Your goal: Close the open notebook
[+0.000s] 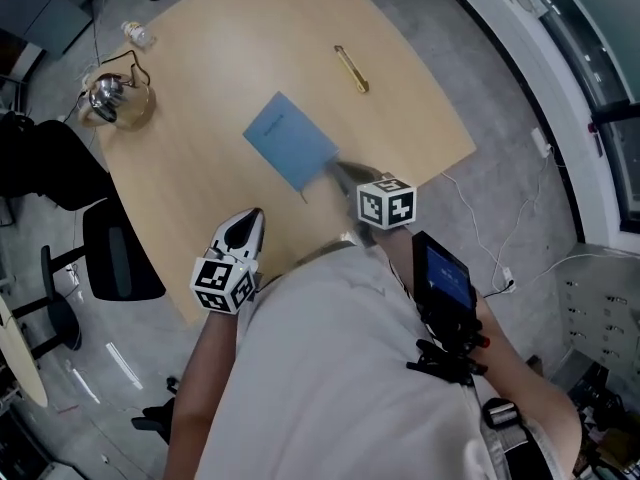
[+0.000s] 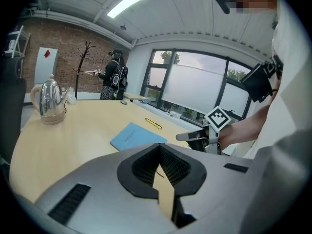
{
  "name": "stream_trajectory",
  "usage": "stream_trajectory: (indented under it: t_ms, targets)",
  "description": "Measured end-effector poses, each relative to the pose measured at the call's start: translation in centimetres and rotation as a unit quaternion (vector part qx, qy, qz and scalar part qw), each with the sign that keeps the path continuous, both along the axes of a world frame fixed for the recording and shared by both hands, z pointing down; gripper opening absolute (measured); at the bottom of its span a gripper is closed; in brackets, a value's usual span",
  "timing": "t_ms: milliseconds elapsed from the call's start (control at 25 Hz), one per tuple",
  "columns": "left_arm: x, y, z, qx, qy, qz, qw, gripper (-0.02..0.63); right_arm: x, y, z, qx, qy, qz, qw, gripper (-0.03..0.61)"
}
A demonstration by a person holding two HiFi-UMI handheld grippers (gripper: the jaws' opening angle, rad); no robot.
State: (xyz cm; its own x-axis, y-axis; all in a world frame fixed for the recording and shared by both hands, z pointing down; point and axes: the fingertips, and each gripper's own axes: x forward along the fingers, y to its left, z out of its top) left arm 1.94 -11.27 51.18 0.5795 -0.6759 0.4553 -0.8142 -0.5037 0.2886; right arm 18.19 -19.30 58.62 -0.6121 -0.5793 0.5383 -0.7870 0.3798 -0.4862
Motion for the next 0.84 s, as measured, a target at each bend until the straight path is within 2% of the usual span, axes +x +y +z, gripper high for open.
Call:
stream_trajectory:
  t_ms: [160,280,840]
  targets:
    - [-0.6,1.1,-0.3,0.011,0.012,-0.003,0.9999,0.005,-1.7,2.1,-4.5,0.088,0.020,-0.070,0.993,0.015]
    - [-1.2,2.3,-0.1,0.014,0.021,-0.007,0.9997,0.005,-3.3,4.0,-6.5,0.125,0.039,-0.109,0.985,0.015]
    - [-3.7,6.9,-0.5,0.031,0.041,0.001,0.9987,0.005,-7.6,9.9,-9.1,0.161,0.037,-0.139,0.976,0.015]
